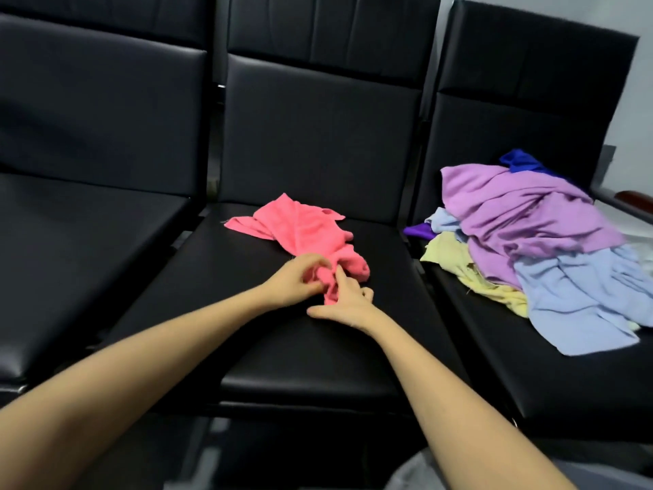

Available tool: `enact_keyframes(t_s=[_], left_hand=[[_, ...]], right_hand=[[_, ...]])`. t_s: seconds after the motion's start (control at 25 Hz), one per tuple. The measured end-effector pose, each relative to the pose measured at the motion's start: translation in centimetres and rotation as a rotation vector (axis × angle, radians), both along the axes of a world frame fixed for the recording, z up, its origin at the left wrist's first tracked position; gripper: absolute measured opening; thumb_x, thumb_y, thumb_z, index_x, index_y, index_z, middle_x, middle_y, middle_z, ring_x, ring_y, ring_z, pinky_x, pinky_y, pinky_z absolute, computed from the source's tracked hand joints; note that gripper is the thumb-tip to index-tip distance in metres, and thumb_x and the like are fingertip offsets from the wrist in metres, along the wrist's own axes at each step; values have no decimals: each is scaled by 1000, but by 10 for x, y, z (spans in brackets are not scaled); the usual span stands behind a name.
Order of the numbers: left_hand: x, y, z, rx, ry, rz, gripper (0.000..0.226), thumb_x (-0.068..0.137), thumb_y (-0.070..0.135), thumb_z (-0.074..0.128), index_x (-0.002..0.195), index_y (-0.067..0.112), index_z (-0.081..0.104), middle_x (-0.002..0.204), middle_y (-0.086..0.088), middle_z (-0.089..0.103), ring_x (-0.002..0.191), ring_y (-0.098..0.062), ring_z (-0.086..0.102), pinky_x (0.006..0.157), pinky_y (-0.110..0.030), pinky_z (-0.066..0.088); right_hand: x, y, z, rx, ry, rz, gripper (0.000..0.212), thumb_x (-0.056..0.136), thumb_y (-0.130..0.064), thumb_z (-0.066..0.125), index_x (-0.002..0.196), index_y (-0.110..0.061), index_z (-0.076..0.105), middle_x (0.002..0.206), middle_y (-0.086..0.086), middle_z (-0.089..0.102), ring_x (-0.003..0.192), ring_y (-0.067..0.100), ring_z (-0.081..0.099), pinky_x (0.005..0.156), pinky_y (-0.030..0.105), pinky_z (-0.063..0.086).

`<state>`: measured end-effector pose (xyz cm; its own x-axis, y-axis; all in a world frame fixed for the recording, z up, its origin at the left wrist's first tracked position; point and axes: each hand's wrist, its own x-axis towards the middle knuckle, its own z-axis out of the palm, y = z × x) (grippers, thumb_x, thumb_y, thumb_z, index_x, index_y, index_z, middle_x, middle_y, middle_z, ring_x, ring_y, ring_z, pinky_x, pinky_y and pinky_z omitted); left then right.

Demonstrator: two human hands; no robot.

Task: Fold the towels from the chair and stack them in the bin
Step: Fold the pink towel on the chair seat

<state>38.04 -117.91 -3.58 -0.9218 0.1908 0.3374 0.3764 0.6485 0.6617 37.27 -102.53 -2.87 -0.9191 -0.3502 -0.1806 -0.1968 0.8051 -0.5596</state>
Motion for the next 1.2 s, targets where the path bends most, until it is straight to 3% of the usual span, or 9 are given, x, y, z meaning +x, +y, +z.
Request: enact_keyframes(t_s=[0.08, 0.2, 0.4, 0.56, 0.68, 0.84, 0.92, 1.08, 1.2], left_hand=[[1, 0, 11, 129, -22, 159, 15, 84, 7, 59, 95, 13, 52, 83, -2, 58, 69, -12, 50, 70, -24, 40], [4, -11, 21, 158, 18, 228, 32, 85, -4, 46, 109, 16, 47, 84, -10, 60, 71, -22, 53, 65, -26, 43], [-1, -26, 25, -374, 170, 466, 40, 82, 4, 52, 120, 11, 58, 116, -14, 53, 102, -32, 54, 81, -36, 42], [3, -17, 30, -6, 311, 626, 26, 78, 7, 58, 103, 1, 54, 108, -12, 52, 99, -29, 50, 80, -34, 38], [12, 3, 32, 127, 386, 438, 18, 80, 14, 60, 95, 6, 52, 91, 0, 48, 76, -16, 47, 69, -31, 38], [11, 25, 35, 89, 63, 164, 26, 80, 24, 59, 97, 5, 54, 87, -6, 56, 72, -16, 50, 67, -30, 42], [10, 26, 36, -28, 108, 174, 7, 80, 8, 52, 84, 2, 52, 81, -11, 57, 74, -24, 49, 68, -36, 39], [8, -2, 48, 38, 272, 557, 24, 81, -7, 41, 98, 2, 56, 100, -7, 55, 95, -25, 52, 78, -37, 43], [17, 0, 55, 287, 19, 376, 7, 91, 15, 55, 96, 12, 51, 88, 3, 55, 88, -21, 57, 74, -29, 44]], right_hand=[[-1, -2, 3, -33, 207, -4, 69, 83, -31, 60, 145, -27, 29, 137, 5, 45, 130, 30, 38, 103, 36, 30], [-8, 1, 10, -418, 377, -246, 25, 86, -15, 50, 108, -17, 62, 109, 7, 67, 102, 28, 60, 84, 35, 46], [-24, 10, 45, -654, 350, -228, 25, 83, -3, 51, 66, -21, 50, 63, -6, 51, 58, 8, 44, 54, 21, 36], [-30, 3, 62, -928, 78, -323, 16, 85, -4, 54, 75, -14, 60, 71, -1, 56, 67, 9, 50, 61, 22, 40], [-26, -2, 64, -814, -36, -206, 18, 83, 3, 53, 81, -14, 57, 78, 3, 61, 70, 14, 57, 62, 26, 46], [-15, -2, 75, -563, 72, -100, 22, 81, 2, 51, 76, -19, 51, 76, 0, 54, 65, 11, 49, 55, 23, 39], [-12, 2, 78, -467, 122, -54, 15, 83, -6, 57, 79, -20, 51, 80, -2, 54, 68, 8, 48, 57, 20, 39], [-16, 9, 84, -386, 240, -135, 29, 89, -33, 54, 62, -23, 52, 72, -5, 58, 77, 18, 57, 67, 27, 43], [-15, 10, 96, -457, 178, -278, 42, 88, -52, 47, 67, -17, 59, 84, 3, 66, 89, 26, 62, 76, 32, 44]])
